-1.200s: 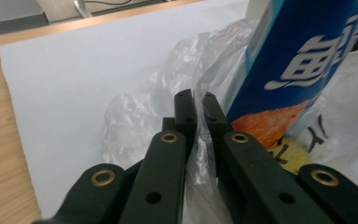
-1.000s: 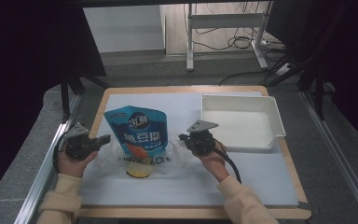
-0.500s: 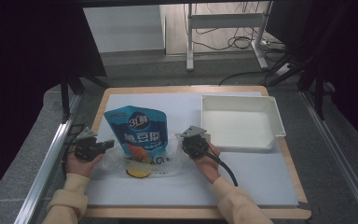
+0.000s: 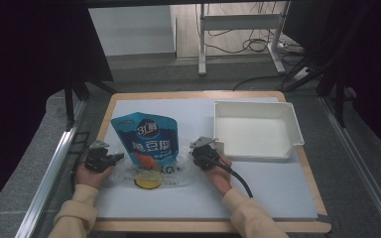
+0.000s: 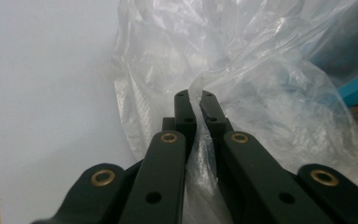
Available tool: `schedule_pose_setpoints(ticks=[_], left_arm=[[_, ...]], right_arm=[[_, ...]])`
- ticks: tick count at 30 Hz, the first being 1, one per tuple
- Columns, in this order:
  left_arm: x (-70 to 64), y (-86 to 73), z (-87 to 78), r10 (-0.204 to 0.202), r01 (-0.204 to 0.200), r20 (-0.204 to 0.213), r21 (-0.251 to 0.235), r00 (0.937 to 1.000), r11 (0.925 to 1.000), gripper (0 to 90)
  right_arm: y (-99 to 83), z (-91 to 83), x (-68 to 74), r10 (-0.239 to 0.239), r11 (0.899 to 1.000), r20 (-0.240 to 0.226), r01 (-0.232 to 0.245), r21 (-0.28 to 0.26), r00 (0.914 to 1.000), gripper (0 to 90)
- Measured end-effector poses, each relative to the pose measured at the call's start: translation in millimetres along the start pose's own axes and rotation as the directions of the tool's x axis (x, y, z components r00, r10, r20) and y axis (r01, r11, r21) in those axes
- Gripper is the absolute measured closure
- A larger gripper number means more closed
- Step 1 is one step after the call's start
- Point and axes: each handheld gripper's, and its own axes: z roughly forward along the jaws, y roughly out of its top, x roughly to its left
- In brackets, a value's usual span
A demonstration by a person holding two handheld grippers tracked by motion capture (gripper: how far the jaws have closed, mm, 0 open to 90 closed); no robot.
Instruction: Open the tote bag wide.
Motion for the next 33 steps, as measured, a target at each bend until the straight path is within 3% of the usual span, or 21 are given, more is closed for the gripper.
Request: schedule_pose_setpoints(ticks=[5, 16, 18, 21, 23, 24, 30, 33], left_arm=[[1.1, -2.1, 2.3, -0.012, 0.012, 0.007, -0.005, 0.9999, 0.9999, 89.7], [0.6, -3.0, 2.2, -0.017, 0.017, 0.003, -0.009, 0.9999, 0.9998, 89.6], [0.6, -3.0, 2.3, -0.017, 0.018, 0.003, -0.010, 0.9998, 0.9998, 89.6], [0.9, -2.8, 2.3, -0.019, 0.019, 0.006, -0.009, 0.9998, 0.9998, 89.5], [0.8, -2.7, 2.3, -0.019, 0.019, 0.006, -0.009, 0.9998, 0.9998, 89.5], [0.8, -2.7, 2.3, -0.019, 0.019, 0.006, -0.009, 0.9998, 0.9998, 89.5], [-2.5, -1.2, 3.8, -0.005, 0.005, 0.015, -0.005, 0.9999, 1.0000, 89.4], [-3.0, -0.6, 4.3, -0.004, 0.004, 0.016, -0.003, 0.9999, 1.0000, 89.4]], right_arm=[[-0.6, 0.3, 0.7, -0.011, 1.000, 0.007, 0.011, -0.002, 0.9999, 88.8], [-2.6, -0.1, -2.8, 0.016, 1.000, -0.018, -0.016, -0.015, 0.9997, 88.2], [-3.4, -0.4, -4.2, 0.028, 0.999, -0.029, -0.028, -0.026, 0.9992, 83.1], [-4.3, -5.4, -6.7, 0.070, 0.996, -0.049, -0.073, -0.058, 0.9963, 66.1], [-3.6, -20.5, -8.0, 0.089, 0.990, -0.041, -0.093, -0.105, 0.9952, 55.1], [-3.6, -20.5, -8.0, 0.089, 0.990, -0.041, -0.093, -0.105, 0.9952, 55.1], [2.3, -58.9, -8.3, 0.106, 0.977, -0.069, -0.117, -0.179, 0.9919, 46.8], [5.0, -67.1, -8.0, 0.097, 0.976, -0.086, -0.112, -0.186, 0.9916, 43.7]])
